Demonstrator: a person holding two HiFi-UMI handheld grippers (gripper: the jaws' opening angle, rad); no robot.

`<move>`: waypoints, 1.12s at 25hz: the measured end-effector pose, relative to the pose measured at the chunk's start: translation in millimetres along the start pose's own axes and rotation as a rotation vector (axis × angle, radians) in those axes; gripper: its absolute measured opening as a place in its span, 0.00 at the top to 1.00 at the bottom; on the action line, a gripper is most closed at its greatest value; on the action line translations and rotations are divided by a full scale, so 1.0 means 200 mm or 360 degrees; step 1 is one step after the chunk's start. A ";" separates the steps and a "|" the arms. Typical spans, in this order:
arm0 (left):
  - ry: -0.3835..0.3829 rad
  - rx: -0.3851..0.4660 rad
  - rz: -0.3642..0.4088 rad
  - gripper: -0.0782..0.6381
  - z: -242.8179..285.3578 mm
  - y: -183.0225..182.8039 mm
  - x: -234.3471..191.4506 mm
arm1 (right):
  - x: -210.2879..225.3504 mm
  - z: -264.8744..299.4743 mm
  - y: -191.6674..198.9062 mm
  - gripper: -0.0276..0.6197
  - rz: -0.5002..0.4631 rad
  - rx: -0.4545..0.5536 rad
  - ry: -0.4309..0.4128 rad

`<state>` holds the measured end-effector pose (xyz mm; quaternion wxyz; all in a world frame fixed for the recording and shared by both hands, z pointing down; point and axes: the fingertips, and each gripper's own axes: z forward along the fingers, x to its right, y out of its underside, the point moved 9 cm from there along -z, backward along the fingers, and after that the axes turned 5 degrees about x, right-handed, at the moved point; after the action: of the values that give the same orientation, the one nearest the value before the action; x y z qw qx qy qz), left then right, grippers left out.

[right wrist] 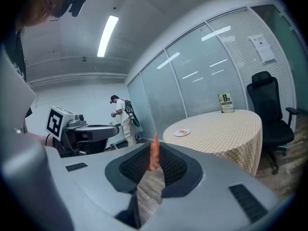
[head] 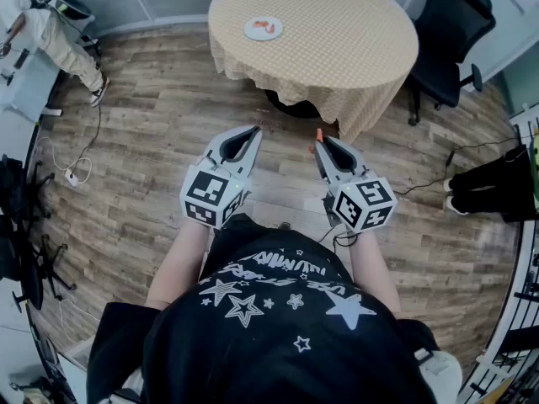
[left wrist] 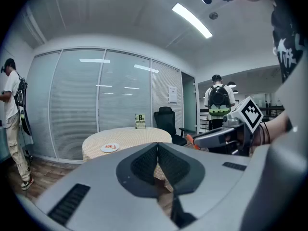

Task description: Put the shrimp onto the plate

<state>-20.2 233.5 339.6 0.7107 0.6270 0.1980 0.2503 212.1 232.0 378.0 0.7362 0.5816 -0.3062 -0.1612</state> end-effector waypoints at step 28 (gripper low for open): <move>-0.0149 -0.0073 0.0031 0.88 -0.09 0.01 0.07 | 0.11 -0.07 -0.01 0.87 0.0079 0.0053 -0.0029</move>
<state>-20.1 257.2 339.3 0.7309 0.6234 0.1527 0.2321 238.2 229.0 380.7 0.7274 0.5845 -0.3299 -0.1430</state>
